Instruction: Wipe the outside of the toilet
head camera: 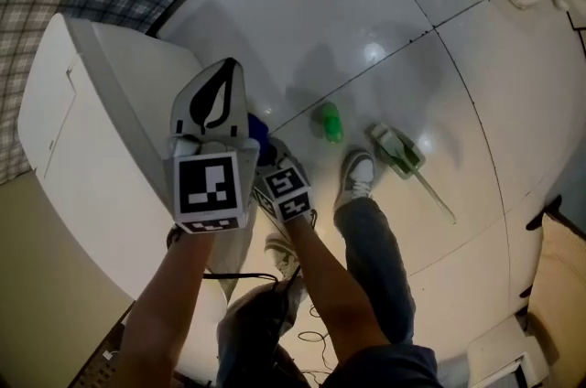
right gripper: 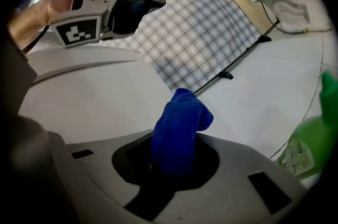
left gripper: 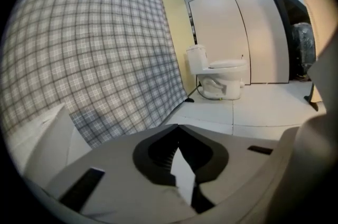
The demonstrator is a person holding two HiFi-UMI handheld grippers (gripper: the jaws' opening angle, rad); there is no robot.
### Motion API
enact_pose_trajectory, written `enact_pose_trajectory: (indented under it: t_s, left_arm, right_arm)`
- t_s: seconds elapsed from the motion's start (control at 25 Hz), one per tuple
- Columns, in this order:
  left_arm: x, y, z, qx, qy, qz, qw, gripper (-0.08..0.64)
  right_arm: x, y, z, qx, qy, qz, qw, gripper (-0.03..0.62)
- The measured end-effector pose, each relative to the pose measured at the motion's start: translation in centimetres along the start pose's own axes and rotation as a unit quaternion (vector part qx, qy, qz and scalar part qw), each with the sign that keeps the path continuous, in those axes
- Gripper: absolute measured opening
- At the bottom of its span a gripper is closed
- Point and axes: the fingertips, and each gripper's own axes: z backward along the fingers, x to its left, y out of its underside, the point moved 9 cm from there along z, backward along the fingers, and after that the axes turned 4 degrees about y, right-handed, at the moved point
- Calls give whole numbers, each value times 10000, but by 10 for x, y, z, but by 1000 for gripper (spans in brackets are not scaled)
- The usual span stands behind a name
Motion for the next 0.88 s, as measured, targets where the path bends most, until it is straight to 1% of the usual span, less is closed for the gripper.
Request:
enact_pose_trajectory:
  t_s: [0.12,0.28,0.36,0.44,0.64,0.8,0.88]
  left_arm:
    - [-15,-13,32,-236,94,15,9997,15]
    - [-41,-26,93,-447,311,-17,9985,17]
    - [-54,-33,130,-498,431,-21,9978,15]
    - [-63,-39,163,-557,496,24,9972,17]
    - [-85,-45,221,-711,505,169,9960,17]
    - [-108,-34,264,-859,391,243,9952,15]
    - [-122,-21,289,-886,302,257,9953,15]
  right_arm:
    - [20,-31,35,-441,127,159,9988,72]
    - [56,-42,88,-860,355,327,9951,72]
    - [79,-42,116,-988,506,359,9932,72]
    - [101,-42,142,-1099,566,362,9917,72]
    - [141,-39,202,-1370,397,360,9891,72]
    - [164,-29,246,-1574,437,488,9854,72]
    - [174,-17,269,-1663,467,446,9840,72]
